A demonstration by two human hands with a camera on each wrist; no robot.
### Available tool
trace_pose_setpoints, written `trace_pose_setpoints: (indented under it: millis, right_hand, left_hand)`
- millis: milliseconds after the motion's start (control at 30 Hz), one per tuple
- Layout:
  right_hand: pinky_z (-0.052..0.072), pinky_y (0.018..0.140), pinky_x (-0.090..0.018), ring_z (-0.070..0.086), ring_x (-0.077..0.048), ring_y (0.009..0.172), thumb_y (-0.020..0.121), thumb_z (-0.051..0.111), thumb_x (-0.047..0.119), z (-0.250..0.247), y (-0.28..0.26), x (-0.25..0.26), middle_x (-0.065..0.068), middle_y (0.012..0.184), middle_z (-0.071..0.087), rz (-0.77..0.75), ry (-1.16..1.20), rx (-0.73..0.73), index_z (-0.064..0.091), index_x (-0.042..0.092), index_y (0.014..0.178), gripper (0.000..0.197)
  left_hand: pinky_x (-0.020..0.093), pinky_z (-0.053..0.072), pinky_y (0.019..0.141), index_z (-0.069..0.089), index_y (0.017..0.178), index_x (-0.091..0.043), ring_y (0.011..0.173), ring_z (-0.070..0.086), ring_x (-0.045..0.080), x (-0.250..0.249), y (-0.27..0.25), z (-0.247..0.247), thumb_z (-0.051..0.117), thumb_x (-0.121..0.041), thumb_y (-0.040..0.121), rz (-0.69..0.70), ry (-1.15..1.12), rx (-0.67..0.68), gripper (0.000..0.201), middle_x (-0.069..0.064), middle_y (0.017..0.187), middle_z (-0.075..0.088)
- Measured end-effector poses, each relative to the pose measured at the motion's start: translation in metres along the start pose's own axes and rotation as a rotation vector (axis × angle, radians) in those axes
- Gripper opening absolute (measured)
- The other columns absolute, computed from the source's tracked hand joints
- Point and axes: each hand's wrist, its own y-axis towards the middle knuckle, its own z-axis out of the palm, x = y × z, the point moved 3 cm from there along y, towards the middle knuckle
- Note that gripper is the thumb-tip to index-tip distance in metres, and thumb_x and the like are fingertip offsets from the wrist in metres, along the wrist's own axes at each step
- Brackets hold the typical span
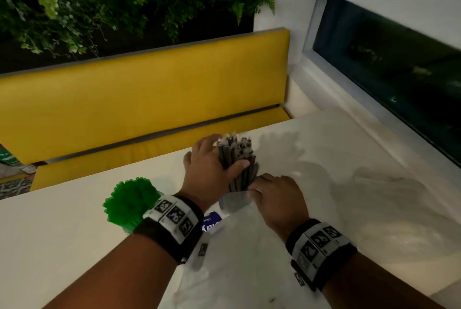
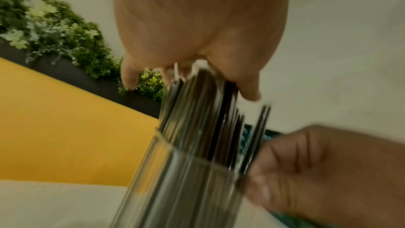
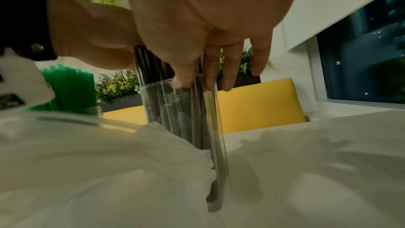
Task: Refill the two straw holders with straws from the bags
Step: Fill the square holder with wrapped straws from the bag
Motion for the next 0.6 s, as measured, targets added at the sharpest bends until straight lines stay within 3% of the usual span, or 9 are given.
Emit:
trace_pose_setpoints:
  millis: [67, 167, 233, 300, 333, 400, 467, 533, 600]
  right_hand:
    - [0.037, 0.074, -0.035, 0.06, -0.019, 0.069, 0.088, 0.054, 0.029, 0.0, 0.0, 0.0, 0.005, 0.08, 0.066, 0.012, -0.013, 0.011, 0.067, 0.028, 0.081, 0.015]
    - [0.037, 0.073, -0.034, 0.061, -0.02, 0.072, 0.091, 0.057, 0.032, 0.003, 0.003, 0.001, 0.005, 0.081, 0.066, 0.007, -0.025, 0.017, 0.067, 0.028, 0.082, 0.014]
    - [0.038, 0.075, -0.034, 0.062, -0.02, 0.074, 0.09, 0.059, 0.033, 0.005, 0.004, 0.0, 0.004, 0.082, 0.067, 0.01, -0.008, 0.019, 0.068, 0.028, 0.082, 0.013]
    - [0.039, 0.073, -0.035, 0.063, -0.022, 0.07, 0.088, 0.062, 0.031, 0.005, 0.003, 0.0, 0.003, 0.078, 0.068, 0.006, -0.003, 0.001, 0.069, 0.027, 0.08, 0.012]
    - [0.039, 0.071, -0.035, 0.062, -0.023, 0.067, 0.087, 0.063, 0.032, 0.005, 0.002, 0.0, 0.002, 0.076, 0.067, 0.001, -0.024, -0.013, 0.069, 0.027, 0.079, 0.012]
    - [0.041, 0.067, -0.034, 0.061, -0.023, 0.063, 0.088, 0.061, 0.035, 0.004, 0.001, 0.001, 0.001, 0.075, 0.068, -0.004, -0.075, -0.032, 0.07, 0.026, 0.081, 0.014]
    - [0.04, 0.064, -0.034, 0.061, -0.023, 0.06, 0.089, 0.058, 0.037, 0.003, 0.001, 0.0, 0.0, 0.073, 0.068, -0.006, -0.084, -0.06, 0.07, 0.025, 0.082, 0.018]
    - [0.041, 0.065, -0.035, 0.063, -0.024, 0.062, 0.089, 0.059, 0.038, 0.005, 0.002, -0.001, -0.001, 0.074, 0.068, 0.002, -0.078, -0.054, 0.071, 0.025, 0.084, 0.018]
    - [0.044, 0.071, -0.036, 0.064, -0.023, 0.069, 0.091, 0.057, 0.04, 0.007, 0.002, 0.0, 0.001, 0.081, 0.069, 0.006, -0.087, -0.007, 0.071, 0.028, 0.091, 0.018]
  left_hand:
    - [0.053, 0.031, 0.113, 0.04, 0.147, -0.028, 0.142, 0.026, 0.025, -0.002, -0.006, -0.017, 0.071, -0.075, 0.065, 0.001, -0.152, 0.078, 0.1, 0.001, 0.155, 0.029]
    - [0.036, 0.026, 0.11, 0.01, 0.156, -0.038, 0.148, 0.014, 0.013, -0.024, -0.01, -0.055, 0.079, -0.063, 0.064, 0.13, -0.359, 0.117, 0.118, -0.009, 0.163, 0.007]
    - [0.037, 0.023, 0.113, 0.011, 0.156, -0.039, 0.151, 0.007, 0.015, -0.05, -0.007, -0.079, 0.07, -0.068, 0.074, 0.256, -0.277, -0.02, 0.105, -0.008, 0.165, 0.002]
    - [0.048, 0.018, 0.118, 0.022, 0.155, -0.032, 0.153, 0.006, 0.023, -0.073, 0.001, -0.077, 0.047, -0.074, 0.085, 0.387, -0.019, -0.182, 0.085, 0.001, 0.166, 0.009]
    - [0.054, 0.014, 0.119, 0.026, 0.155, -0.029, 0.153, 0.006, 0.026, -0.078, 0.006, -0.065, 0.034, -0.074, 0.089, 0.405, 0.143, -0.183, 0.08, 0.005, 0.166, 0.013]
    - [0.059, 0.008, 0.12, 0.025, 0.154, -0.025, 0.153, 0.005, 0.029, -0.073, 0.012, -0.023, 0.013, -0.07, 0.092, 0.372, 0.438, 0.011, 0.077, 0.005, 0.166, 0.015]
    - [0.055, 0.01, 0.12, 0.027, 0.153, -0.023, 0.152, 0.011, 0.028, -0.053, 0.011, 0.015, 0.014, -0.061, 0.099, 0.333, 0.575, 0.229, 0.068, 0.003, 0.165, 0.019]
    - [0.05, 0.014, 0.12, 0.03, 0.152, -0.021, 0.149, 0.022, 0.027, -0.041, 0.013, 0.023, 0.029, -0.051, 0.102, 0.347, 0.528, 0.244, 0.058, 0.003, 0.162, 0.026]
    - [0.052, 0.021, 0.118, 0.026, 0.153, -0.025, 0.145, 0.03, 0.026, -0.045, 0.015, 0.015, 0.041, -0.044, 0.098, 0.367, 0.456, 0.195, 0.059, 0.001, 0.159, 0.032]
